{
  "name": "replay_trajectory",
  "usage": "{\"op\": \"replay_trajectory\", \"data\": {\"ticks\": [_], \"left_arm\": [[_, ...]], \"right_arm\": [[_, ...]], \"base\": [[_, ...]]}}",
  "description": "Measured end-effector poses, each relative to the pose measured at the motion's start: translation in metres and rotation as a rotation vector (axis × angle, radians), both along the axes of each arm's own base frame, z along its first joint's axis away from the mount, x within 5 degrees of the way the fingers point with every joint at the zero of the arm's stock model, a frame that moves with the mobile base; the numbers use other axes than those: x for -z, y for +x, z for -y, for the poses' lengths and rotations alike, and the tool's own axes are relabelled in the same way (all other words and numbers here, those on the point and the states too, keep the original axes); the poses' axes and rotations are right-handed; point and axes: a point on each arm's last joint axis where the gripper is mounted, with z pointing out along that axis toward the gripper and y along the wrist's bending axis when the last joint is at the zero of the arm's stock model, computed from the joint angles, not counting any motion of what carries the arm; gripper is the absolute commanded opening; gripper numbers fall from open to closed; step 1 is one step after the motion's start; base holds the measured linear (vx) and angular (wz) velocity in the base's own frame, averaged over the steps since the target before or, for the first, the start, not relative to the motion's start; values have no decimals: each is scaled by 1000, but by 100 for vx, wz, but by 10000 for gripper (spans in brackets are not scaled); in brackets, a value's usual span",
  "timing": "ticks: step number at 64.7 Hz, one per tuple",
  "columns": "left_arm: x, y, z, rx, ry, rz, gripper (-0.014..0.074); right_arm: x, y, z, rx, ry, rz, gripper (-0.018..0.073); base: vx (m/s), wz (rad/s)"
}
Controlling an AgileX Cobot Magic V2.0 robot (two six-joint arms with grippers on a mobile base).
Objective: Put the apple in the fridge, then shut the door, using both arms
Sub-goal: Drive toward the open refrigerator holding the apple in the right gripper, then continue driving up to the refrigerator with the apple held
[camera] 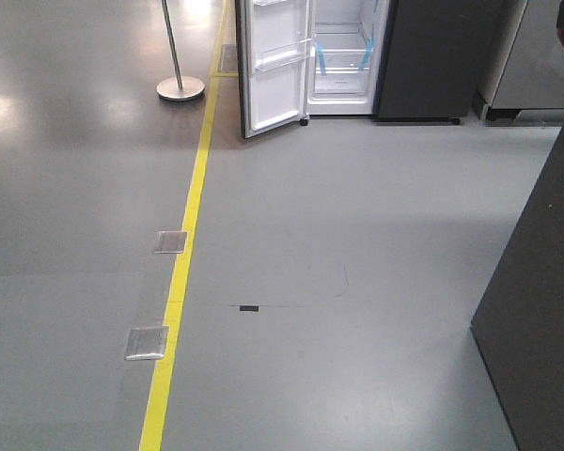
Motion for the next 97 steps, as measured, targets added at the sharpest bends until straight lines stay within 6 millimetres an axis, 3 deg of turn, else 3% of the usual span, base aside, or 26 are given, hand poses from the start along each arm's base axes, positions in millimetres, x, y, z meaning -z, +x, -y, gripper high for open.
{"op": "replay_trajectory", "data": {"ticks": [97], "left_arm": [[0,0,0,0,0,0,-6]], "right_arm": [[0,0,0,0,0,0,185]], "base": [[10,0]]}}
